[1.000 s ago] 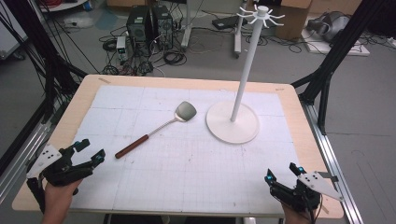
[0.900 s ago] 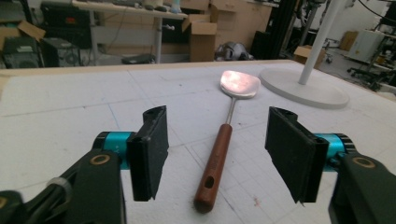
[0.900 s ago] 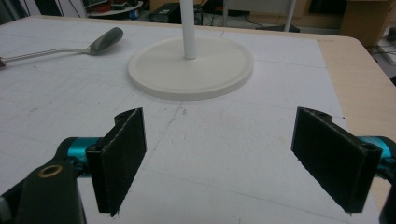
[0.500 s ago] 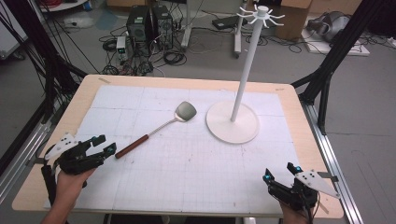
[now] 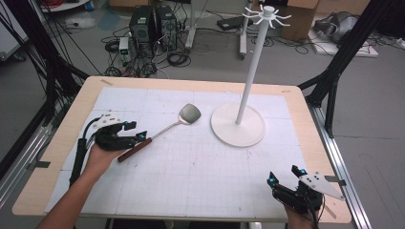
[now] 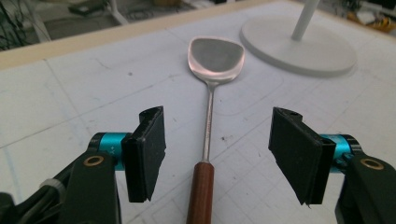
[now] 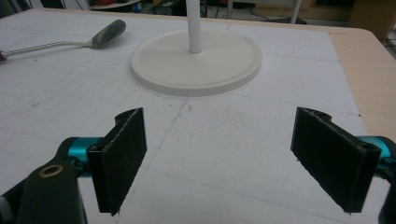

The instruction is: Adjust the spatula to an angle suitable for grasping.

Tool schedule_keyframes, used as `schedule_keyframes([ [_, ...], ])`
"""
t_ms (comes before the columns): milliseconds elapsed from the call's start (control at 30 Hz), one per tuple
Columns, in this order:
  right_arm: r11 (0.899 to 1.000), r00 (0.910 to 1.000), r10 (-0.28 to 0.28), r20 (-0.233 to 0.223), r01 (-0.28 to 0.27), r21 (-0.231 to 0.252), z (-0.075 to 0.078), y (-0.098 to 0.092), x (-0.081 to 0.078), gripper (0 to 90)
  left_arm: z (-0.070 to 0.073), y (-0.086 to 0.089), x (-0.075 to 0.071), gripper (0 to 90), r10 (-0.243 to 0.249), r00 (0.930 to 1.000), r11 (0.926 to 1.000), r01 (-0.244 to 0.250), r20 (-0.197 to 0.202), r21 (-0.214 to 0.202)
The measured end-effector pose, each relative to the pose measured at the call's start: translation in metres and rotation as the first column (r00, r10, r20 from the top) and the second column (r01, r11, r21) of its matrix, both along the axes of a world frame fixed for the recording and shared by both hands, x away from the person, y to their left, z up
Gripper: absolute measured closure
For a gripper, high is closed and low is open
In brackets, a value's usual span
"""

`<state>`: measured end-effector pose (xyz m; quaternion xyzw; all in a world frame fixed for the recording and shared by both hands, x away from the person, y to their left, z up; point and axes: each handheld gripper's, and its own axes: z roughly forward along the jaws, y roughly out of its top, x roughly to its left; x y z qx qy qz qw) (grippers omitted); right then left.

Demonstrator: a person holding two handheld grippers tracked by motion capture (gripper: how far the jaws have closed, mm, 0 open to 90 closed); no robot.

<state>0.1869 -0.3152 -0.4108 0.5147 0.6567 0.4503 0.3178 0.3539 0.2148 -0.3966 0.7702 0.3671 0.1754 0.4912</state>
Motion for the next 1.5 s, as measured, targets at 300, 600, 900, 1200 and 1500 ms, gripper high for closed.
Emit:
schedule_keyframes([
  [300,1.000,1.0000,0.003,-0.004,-0.003,0.003,-0.002,-0.002,0.001,17.3,-0.017,-0.035,0.040,33.9,-0.008,0.9944,0.9804,0.028,-0.105,0.195],
  [600,1.000,1.0000,-0.001,-0.006,0.001,0.015,-0.002,-0.004,0.000,17.4,-0.033,-0.045,0.056,42.1,-0.017,0.9831,0.9724,0.059,-0.182,0.226],
  [900,1.000,1.0000,-0.007,-0.004,0.007,0.025,-0.002,-0.006,-0.002,17.4,-0.039,-0.051,0.056,60.7,-0.045,0.9816,0.9573,0.095,-0.186,0.273],
  [1200,1.000,0.9999,-0.009,-0.010,0.010,0.024,-0.003,-0.007,-0.001,17.6,-0.038,-0.051,0.055,82.4,-0.101,0.9777,0.9465,0.152,-0.184,0.285],
  [1500,1.000,0.9998,-0.014,-0.013,0.014,0.026,-0.003,-0.008,-0.001,17.8,-0.036,-0.045,0.055,83.4,-0.119,0.9644,0.9496,0.180,-0.236,0.257],
])
